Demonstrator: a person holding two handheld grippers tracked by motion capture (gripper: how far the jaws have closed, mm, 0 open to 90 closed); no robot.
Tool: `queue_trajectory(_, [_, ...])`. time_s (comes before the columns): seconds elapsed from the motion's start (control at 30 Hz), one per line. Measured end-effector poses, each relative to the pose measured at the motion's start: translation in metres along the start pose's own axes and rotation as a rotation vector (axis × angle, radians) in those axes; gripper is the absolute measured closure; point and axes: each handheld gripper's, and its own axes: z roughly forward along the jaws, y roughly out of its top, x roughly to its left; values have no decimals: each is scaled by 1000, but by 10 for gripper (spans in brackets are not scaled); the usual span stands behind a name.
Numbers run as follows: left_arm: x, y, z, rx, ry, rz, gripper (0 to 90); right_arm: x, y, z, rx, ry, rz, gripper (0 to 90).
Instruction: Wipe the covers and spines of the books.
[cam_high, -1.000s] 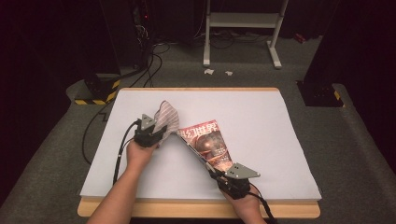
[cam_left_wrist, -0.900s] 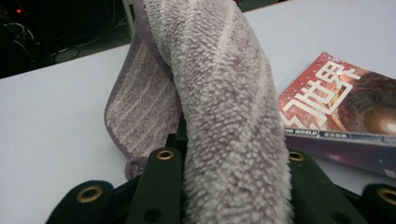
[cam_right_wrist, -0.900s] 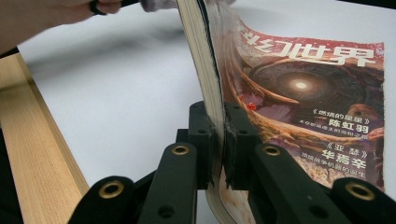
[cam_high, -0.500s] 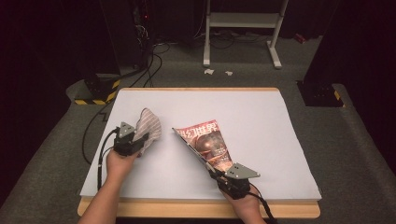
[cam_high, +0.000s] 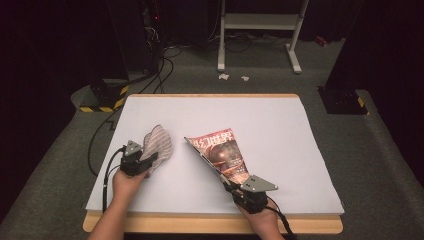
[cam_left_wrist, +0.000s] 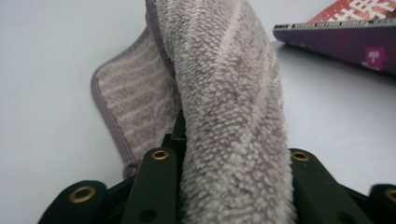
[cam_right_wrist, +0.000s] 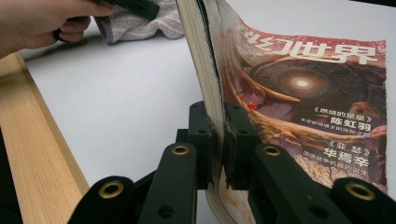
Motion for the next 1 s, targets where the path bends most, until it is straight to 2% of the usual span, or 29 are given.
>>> queue_trajectory(0.33, [1,-5,3,-1,-3,-14,640,0,0,1,1,-1,-4,834])
queue_trajectory(0.6, [-1,-4,-1,-3,0,-8,407,0,0,1,2,-1,-6,834])
queue_trajectory(0.77, [-2,0,-7,-26,0,-22,314,1,0,1,2,-3,-6,833])
queue_trajectory(1.0, [-11,11,-25,-91,0,-10,293,1,0,1,1,-3,-6,834])
